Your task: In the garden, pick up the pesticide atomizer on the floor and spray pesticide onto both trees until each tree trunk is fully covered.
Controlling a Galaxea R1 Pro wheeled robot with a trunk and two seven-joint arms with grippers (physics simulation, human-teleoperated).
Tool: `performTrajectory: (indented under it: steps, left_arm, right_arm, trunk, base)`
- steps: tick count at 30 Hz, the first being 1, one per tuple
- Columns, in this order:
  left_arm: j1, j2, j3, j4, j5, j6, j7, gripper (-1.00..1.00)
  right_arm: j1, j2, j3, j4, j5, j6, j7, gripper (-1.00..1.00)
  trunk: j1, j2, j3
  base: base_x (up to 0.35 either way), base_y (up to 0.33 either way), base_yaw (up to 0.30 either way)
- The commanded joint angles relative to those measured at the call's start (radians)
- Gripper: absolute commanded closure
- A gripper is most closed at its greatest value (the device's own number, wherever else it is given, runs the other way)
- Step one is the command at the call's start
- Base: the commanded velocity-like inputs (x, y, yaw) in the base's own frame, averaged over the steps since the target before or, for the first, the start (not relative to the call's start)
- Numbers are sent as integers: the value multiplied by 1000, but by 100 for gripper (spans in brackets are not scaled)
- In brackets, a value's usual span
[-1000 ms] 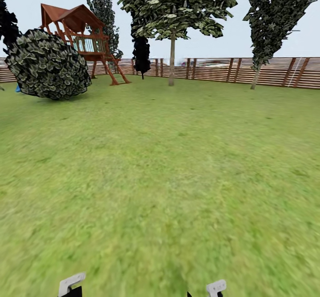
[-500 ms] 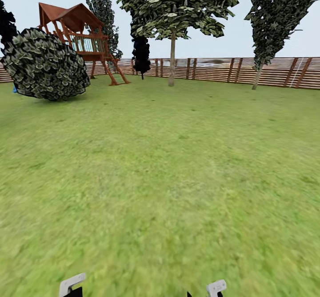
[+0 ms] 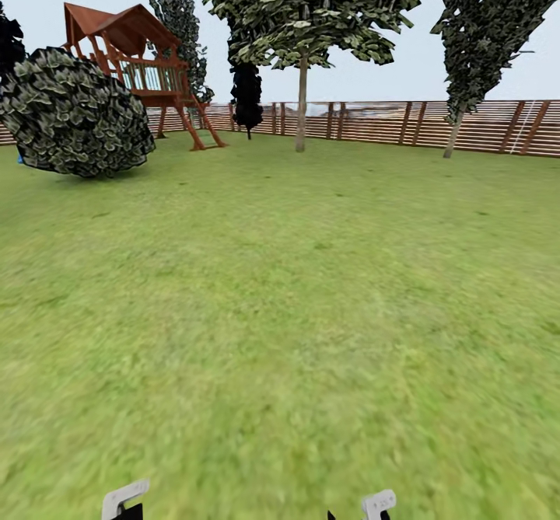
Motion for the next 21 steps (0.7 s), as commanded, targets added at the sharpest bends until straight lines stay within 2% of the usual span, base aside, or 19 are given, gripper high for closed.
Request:
performTrajectory:
  steps: [1,21]
  left_arm:
    - [-1,0,-2,1,3,-4,3,100]
    - [-1,-4,-2,0,3,-4,2,100]
  right_arm:
    - [0,0,-9,0,6,-2,4,-100]
    - [0,0,-9,1,6,-2,4,-100]
  trunk:
    - [1,0,-1]
    - [1,0,-1]
  base:
    - [338,0,0]
    - [338,0,0]
